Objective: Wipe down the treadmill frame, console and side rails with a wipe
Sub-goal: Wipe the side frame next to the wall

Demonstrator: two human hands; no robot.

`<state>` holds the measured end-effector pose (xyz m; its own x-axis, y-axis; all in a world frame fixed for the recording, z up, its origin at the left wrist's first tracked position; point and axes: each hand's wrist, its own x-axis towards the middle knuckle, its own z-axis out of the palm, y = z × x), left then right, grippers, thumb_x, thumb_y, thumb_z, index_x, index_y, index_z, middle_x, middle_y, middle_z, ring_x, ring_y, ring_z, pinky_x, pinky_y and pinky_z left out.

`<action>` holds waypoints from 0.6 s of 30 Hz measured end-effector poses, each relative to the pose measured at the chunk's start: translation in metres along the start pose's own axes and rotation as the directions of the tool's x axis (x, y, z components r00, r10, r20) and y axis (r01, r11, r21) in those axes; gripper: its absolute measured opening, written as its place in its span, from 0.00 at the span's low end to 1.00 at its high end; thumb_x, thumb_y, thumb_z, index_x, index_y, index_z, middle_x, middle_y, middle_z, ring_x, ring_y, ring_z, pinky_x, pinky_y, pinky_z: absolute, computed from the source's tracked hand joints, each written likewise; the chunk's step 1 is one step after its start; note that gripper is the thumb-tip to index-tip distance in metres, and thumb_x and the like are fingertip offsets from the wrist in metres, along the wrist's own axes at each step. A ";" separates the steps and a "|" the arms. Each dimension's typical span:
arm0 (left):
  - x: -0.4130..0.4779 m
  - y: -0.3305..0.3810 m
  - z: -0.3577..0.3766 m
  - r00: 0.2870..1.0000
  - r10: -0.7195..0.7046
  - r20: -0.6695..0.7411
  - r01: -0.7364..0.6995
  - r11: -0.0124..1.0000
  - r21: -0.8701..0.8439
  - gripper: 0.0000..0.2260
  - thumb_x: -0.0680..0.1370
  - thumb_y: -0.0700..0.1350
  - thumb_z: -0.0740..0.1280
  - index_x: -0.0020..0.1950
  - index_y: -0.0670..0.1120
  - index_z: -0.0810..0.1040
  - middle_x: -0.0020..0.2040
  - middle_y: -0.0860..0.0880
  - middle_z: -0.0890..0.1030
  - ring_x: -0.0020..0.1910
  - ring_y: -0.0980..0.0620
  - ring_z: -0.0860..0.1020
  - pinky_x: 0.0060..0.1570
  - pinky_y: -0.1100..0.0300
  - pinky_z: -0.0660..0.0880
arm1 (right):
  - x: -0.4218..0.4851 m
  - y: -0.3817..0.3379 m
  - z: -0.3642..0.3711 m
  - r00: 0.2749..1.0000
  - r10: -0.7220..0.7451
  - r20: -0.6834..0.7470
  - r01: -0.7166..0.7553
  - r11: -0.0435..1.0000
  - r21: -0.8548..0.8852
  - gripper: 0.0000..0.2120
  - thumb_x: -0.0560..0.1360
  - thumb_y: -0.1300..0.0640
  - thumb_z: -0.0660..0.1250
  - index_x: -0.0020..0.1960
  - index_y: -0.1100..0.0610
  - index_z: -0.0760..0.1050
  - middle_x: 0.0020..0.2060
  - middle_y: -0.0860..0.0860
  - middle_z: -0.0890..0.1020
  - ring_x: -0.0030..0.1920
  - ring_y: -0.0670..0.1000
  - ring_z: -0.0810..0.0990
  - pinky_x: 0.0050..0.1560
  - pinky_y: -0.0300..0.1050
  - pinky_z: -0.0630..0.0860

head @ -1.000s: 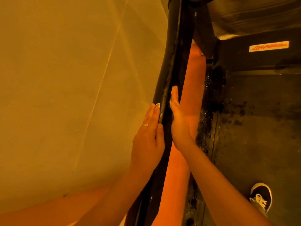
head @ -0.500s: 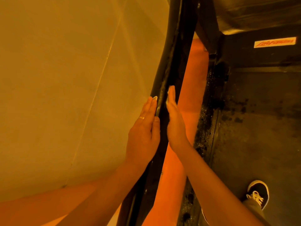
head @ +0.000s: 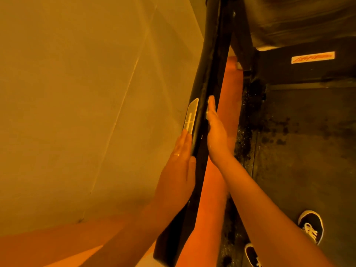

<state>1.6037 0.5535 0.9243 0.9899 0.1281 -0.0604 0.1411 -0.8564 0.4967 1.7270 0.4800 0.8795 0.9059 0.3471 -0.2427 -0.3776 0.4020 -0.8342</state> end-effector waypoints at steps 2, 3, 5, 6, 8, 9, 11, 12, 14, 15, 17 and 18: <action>-0.026 -0.007 0.004 0.999 0.031 -0.006 -0.031 0.999 0.033 0.24 0.85 0.50 0.49 0.81 0.52 0.48 0.82 0.57 0.47 0.81 0.57 0.48 0.77 0.65 0.49 | -0.002 0.000 0.002 1.000 -0.004 -0.008 0.004 1.000 0.002 0.24 0.86 0.55 0.48 0.81 0.52 0.49 0.81 0.46 0.51 0.79 0.44 0.49 0.80 0.48 0.48; -0.030 -0.009 0.006 0.999 0.028 -0.020 -0.027 0.999 0.042 0.24 0.85 0.51 0.48 0.81 0.52 0.48 0.82 0.57 0.48 0.81 0.57 0.48 0.77 0.66 0.49 | -0.009 0.003 0.004 1.000 -0.011 -0.004 0.011 1.000 0.004 0.24 0.86 0.55 0.48 0.81 0.52 0.49 0.81 0.46 0.51 0.79 0.44 0.49 0.80 0.46 0.48; -0.028 -0.009 0.008 0.999 0.009 -0.036 -0.007 0.998 0.063 0.24 0.85 0.51 0.48 0.81 0.52 0.49 0.82 0.57 0.49 0.81 0.58 0.48 0.75 0.71 0.47 | -0.030 0.013 0.006 0.999 -0.033 0.014 0.033 0.999 0.002 0.28 0.82 0.51 0.50 0.81 0.49 0.49 0.80 0.43 0.51 0.78 0.41 0.50 0.76 0.34 0.50; -0.027 -0.008 0.008 0.999 0.010 -0.042 -0.007 0.997 0.072 0.24 0.85 0.51 0.48 0.81 0.52 0.49 0.82 0.56 0.49 0.81 0.58 0.48 0.74 0.73 0.47 | -0.040 0.018 0.007 0.999 -0.037 0.029 0.038 0.999 -0.011 0.30 0.80 0.49 0.51 0.80 0.47 0.49 0.80 0.42 0.51 0.78 0.39 0.50 0.73 0.28 0.51; -0.027 -0.007 0.008 0.998 0.027 -0.048 -0.023 0.997 0.075 0.24 0.85 0.50 0.48 0.81 0.52 0.48 0.82 0.57 0.49 0.81 0.59 0.48 0.73 0.75 0.46 | -0.049 0.023 0.007 0.998 -0.035 0.052 0.038 0.997 -0.066 0.31 0.78 0.47 0.50 0.80 0.45 0.49 0.80 0.40 0.51 0.77 0.37 0.50 0.68 0.23 0.52; -0.027 -0.008 0.008 0.998 0.029 -0.051 -0.026 0.997 0.073 0.24 0.85 0.50 0.48 0.81 0.53 0.48 0.82 0.57 0.49 0.81 0.59 0.47 0.72 0.75 0.46 | -0.047 0.022 0.007 0.998 -0.030 0.055 0.034 0.996 -0.087 0.31 0.78 0.47 0.50 0.80 0.46 0.48 0.80 0.40 0.50 0.77 0.37 0.50 0.68 0.22 0.51; -0.027 -0.009 0.009 0.998 0.036 -0.060 -0.031 0.996 0.080 0.24 0.85 0.50 0.48 0.81 0.53 0.49 0.82 0.56 0.50 0.81 0.59 0.48 0.72 0.76 0.47 | -0.038 0.016 0.005 0.999 -0.023 0.040 0.027 0.996 -0.085 0.28 0.83 0.49 0.50 0.81 0.49 0.47 0.80 0.43 0.49 0.78 0.39 0.49 0.74 0.29 0.50; -0.027 -0.009 0.010 0.997 0.040 -0.066 -0.034 0.996 0.086 0.24 0.85 0.50 0.48 0.81 0.52 0.49 0.82 0.56 0.50 0.81 0.58 0.49 0.72 0.76 0.48 | -0.031 0.012 0.004 0.999 -0.020 0.025 0.022 0.998 -0.065 0.26 0.85 0.53 0.50 0.81 0.51 0.47 0.80 0.44 0.50 0.79 0.41 0.49 0.77 0.36 0.49; -0.026 -0.010 0.011 0.996 0.047 -0.076 -0.040 0.995 0.097 0.24 0.85 0.50 0.48 0.81 0.52 0.50 0.82 0.55 0.51 0.81 0.58 0.49 0.72 0.76 0.48 | -0.025 0.007 0.005 1.000 -0.015 0.002 0.015 0.999 -0.039 0.25 0.86 0.57 0.48 0.81 0.52 0.47 0.81 0.45 0.50 0.79 0.43 0.49 0.79 0.45 0.48; -0.026 -0.010 0.011 0.996 0.048 -0.078 -0.041 0.994 0.098 0.24 0.84 0.49 0.49 0.81 0.52 0.50 0.82 0.55 0.51 0.81 0.58 0.49 0.72 0.76 0.48 | -0.028 0.007 0.007 1.000 -0.018 -0.002 0.017 0.999 -0.034 0.24 0.86 0.57 0.48 0.81 0.52 0.48 0.81 0.45 0.50 0.79 0.43 0.49 0.79 0.45 0.48; -0.027 -0.011 0.011 0.996 0.048 -0.076 -0.040 0.994 0.102 0.24 0.84 0.49 0.49 0.81 0.52 0.50 0.82 0.57 0.50 0.81 0.58 0.49 0.72 0.76 0.49 | -0.044 0.014 0.009 1.000 -0.020 0.007 0.020 0.999 -0.042 0.25 0.85 0.52 0.49 0.81 0.49 0.49 0.80 0.42 0.51 0.78 0.40 0.50 0.77 0.35 0.50; -0.027 -0.011 0.011 0.996 0.047 -0.076 -0.039 0.993 0.107 0.24 0.84 0.49 0.49 0.81 0.52 0.50 0.82 0.57 0.50 0.81 0.58 0.49 0.71 0.76 0.49 | -0.057 0.019 0.010 1.000 -0.022 0.020 0.023 0.999 -0.049 0.26 0.83 0.48 0.50 0.80 0.45 0.49 0.79 0.40 0.51 0.77 0.36 0.51 0.73 0.28 0.52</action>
<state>1.5757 0.5540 0.9110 0.9917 0.1252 0.0289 0.1030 -0.9093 0.4031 1.6660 0.4763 0.8823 0.9101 0.3549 -0.2141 -0.3465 0.3681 -0.8628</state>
